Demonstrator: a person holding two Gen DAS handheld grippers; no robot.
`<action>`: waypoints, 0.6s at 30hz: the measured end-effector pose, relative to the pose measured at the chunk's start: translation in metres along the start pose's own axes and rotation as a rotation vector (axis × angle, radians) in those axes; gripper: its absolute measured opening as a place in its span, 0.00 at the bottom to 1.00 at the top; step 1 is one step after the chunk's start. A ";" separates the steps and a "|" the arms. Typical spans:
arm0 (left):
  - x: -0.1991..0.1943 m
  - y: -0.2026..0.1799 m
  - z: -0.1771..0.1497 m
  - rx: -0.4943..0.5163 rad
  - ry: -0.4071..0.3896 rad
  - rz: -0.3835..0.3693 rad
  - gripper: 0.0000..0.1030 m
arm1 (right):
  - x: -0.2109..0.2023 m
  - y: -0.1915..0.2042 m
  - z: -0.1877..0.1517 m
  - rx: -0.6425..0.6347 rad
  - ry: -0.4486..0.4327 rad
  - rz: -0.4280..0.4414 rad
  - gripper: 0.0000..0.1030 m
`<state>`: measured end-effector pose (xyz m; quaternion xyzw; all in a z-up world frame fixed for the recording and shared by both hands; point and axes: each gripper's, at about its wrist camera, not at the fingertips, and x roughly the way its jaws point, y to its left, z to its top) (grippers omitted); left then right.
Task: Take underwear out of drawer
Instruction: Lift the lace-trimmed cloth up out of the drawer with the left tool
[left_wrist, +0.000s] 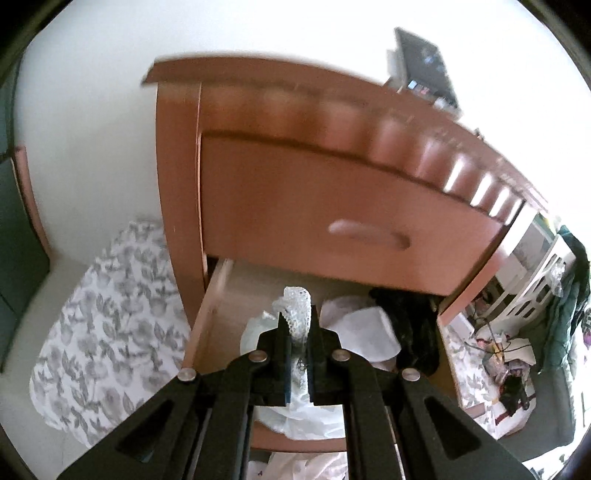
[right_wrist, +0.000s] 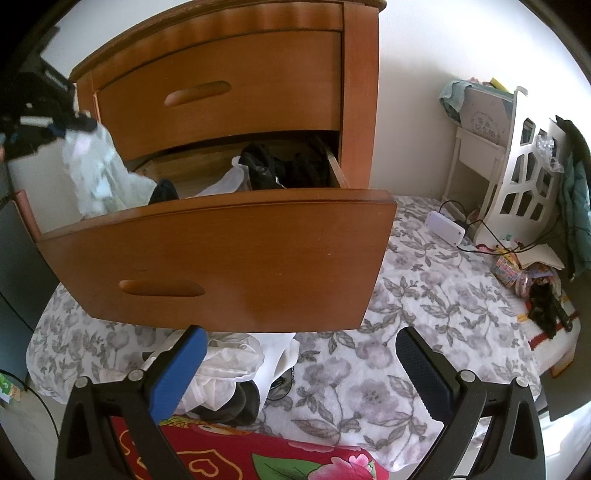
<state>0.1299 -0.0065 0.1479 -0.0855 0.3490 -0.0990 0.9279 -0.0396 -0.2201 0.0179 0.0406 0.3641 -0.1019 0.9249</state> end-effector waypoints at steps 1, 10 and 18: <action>-0.007 -0.002 0.002 0.008 -0.021 -0.004 0.05 | 0.000 0.000 0.000 0.001 0.001 0.001 1.00; -0.061 -0.016 0.018 0.032 -0.142 -0.074 0.05 | 0.001 -0.001 0.000 0.000 0.002 -0.002 1.00; -0.111 -0.029 0.024 0.079 -0.247 -0.115 0.05 | 0.000 0.000 0.000 -0.001 -0.003 -0.010 1.00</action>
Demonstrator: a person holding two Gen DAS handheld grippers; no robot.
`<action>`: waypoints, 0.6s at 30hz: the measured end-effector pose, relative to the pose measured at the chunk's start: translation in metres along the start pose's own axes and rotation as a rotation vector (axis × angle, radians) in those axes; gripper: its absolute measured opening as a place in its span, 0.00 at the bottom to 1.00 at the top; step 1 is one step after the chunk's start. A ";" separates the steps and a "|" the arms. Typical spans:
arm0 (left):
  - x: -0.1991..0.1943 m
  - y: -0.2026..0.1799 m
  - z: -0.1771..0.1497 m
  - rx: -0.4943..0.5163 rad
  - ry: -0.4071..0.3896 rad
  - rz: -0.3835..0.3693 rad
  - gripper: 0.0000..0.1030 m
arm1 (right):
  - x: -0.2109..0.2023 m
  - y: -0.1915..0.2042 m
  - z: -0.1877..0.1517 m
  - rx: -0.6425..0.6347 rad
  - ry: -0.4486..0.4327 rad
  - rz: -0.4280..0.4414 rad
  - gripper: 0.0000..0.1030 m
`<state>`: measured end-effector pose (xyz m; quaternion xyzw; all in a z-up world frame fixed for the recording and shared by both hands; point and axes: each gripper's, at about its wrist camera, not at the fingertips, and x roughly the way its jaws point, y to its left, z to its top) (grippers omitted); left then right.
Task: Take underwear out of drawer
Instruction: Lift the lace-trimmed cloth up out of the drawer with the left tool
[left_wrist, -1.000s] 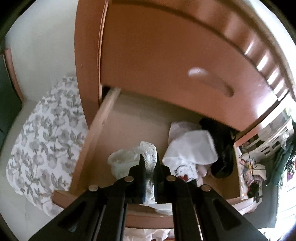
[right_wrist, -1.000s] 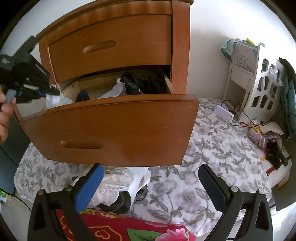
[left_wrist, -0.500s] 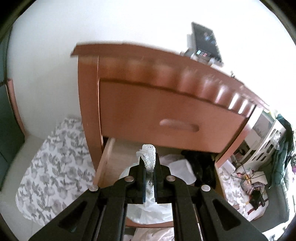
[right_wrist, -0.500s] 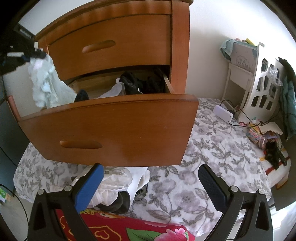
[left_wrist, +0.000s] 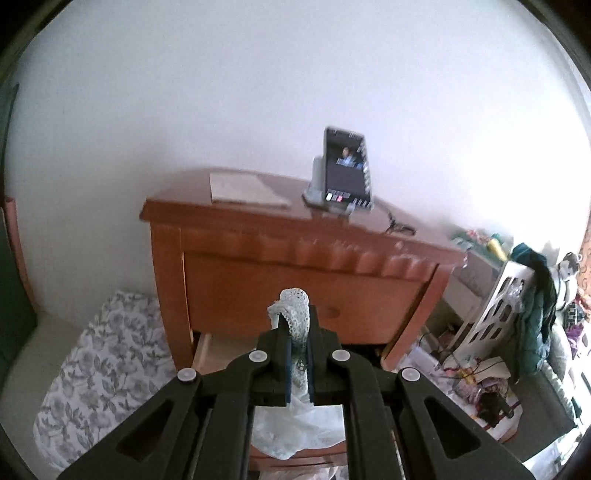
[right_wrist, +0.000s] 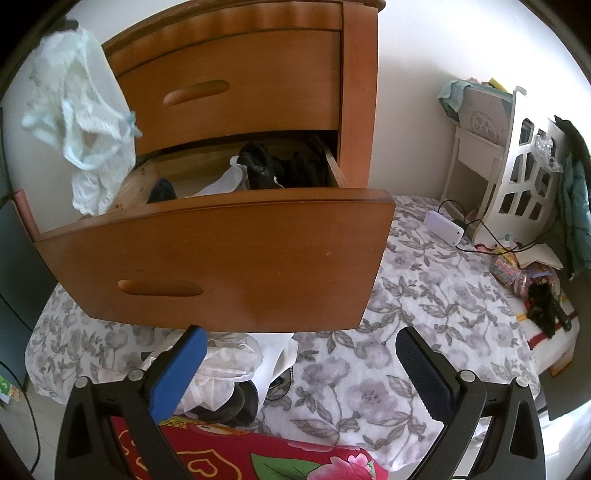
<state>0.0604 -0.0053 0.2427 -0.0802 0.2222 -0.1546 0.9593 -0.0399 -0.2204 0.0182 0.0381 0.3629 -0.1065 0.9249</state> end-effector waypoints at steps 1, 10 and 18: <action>-0.005 -0.001 0.002 0.003 -0.011 -0.006 0.05 | 0.000 0.000 0.000 0.000 -0.001 -0.001 1.00; -0.052 -0.011 -0.001 0.035 -0.123 -0.024 0.05 | -0.001 0.001 0.001 -0.004 -0.009 -0.011 1.00; -0.084 -0.007 -0.011 0.007 -0.162 -0.072 0.05 | -0.002 0.000 0.001 -0.002 -0.013 -0.012 1.00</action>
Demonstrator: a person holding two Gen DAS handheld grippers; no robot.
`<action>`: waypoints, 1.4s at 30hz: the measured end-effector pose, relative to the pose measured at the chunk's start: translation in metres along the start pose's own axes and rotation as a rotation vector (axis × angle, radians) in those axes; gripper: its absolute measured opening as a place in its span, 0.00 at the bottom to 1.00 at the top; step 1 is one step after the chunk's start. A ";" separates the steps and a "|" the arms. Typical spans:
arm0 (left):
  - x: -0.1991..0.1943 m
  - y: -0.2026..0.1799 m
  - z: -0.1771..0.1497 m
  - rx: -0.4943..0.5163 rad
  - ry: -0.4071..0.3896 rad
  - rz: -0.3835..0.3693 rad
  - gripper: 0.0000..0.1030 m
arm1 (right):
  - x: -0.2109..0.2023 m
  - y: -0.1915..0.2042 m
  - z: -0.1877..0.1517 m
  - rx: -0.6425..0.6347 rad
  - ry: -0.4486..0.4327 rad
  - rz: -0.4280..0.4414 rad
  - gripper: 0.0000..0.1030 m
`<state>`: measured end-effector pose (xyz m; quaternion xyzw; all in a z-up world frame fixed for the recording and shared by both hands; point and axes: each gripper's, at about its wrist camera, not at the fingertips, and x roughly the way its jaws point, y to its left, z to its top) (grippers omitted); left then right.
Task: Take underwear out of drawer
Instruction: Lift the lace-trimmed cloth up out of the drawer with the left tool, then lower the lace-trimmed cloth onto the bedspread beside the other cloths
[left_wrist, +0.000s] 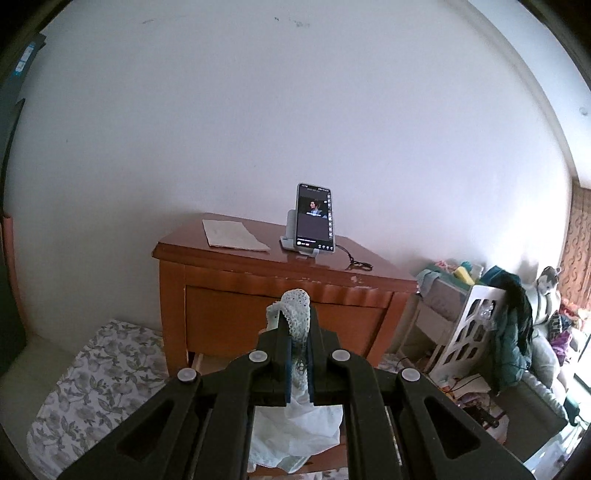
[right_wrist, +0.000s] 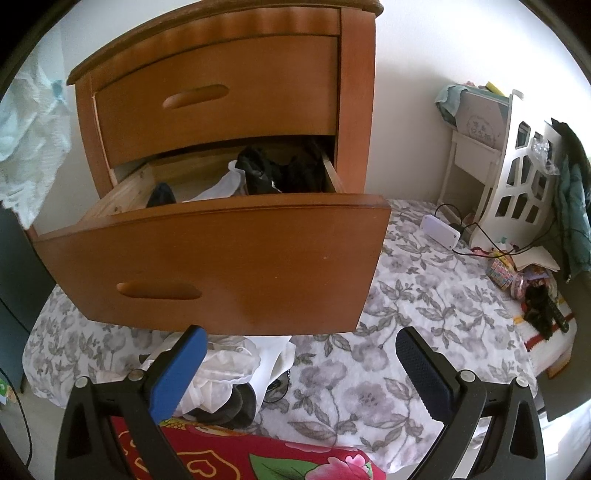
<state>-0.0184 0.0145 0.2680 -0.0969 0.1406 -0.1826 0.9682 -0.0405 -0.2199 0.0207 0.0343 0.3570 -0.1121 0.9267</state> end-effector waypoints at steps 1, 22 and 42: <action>-0.004 0.000 -0.003 -0.004 -0.001 -0.007 0.06 | 0.000 0.000 0.000 -0.002 0.000 -0.002 1.00; 0.006 -0.001 -0.065 -0.031 0.157 -0.062 0.06 | -0.001 0.001 -0.001 -0.003 -0.007 -0.006 1.00; 0.098 0.012 -0.196 -0.047 0.569 0.020 0.06 | 0.000 0.001 -0.001 -0.003 -0.004 -0.005 1.00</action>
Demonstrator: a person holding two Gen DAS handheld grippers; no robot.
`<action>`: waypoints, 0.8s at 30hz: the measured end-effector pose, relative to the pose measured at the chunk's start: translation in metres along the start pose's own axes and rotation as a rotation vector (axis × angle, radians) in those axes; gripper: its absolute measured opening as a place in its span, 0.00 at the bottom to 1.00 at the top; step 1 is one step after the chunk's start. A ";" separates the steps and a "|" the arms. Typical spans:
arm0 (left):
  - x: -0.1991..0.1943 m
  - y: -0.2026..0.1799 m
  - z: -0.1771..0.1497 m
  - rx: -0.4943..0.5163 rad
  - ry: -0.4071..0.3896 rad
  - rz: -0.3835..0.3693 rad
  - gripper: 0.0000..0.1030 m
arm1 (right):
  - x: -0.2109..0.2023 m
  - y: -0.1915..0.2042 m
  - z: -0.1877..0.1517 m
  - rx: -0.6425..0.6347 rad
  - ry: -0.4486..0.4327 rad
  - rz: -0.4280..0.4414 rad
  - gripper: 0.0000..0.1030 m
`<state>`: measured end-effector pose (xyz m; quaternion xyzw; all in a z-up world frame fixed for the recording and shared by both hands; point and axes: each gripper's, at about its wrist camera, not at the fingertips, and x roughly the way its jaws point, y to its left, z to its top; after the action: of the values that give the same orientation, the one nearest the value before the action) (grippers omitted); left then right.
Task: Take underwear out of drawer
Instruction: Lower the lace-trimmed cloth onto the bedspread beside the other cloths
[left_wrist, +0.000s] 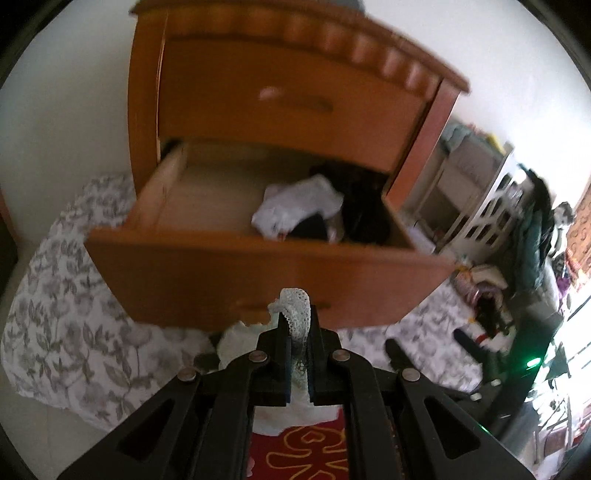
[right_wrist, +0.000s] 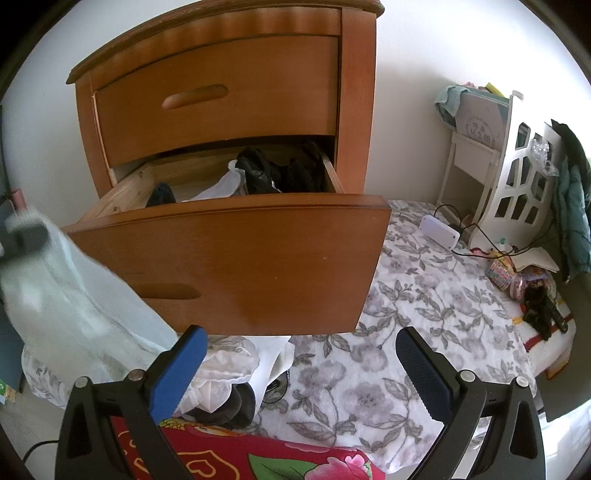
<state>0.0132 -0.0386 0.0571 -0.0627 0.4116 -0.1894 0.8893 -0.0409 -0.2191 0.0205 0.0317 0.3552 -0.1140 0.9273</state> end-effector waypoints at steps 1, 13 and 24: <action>0.007 0.001 -0.004 -0.001 0.018 0.004 0.06 | 0.000 0.000 0.000 0.000 0.001 0.000 1.00; 0.062 0.013 -0.037 -0.018 0.193 0.050 0.06 | 0.000 0.000 -0.001 0.000 0.002 0.000 1.00; 0.092 0.015 -0.059 -0.010 0.312 0.072 0.06 | 0.000 0.000 -0.001 0.000 0.001 0.000 1.00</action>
<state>0.0277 -0.0582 -0.0507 -0.0220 0.5476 -0.1628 0.8205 -0.0412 -0.2191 0.0197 0.0317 0.3559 -0.1139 0.9270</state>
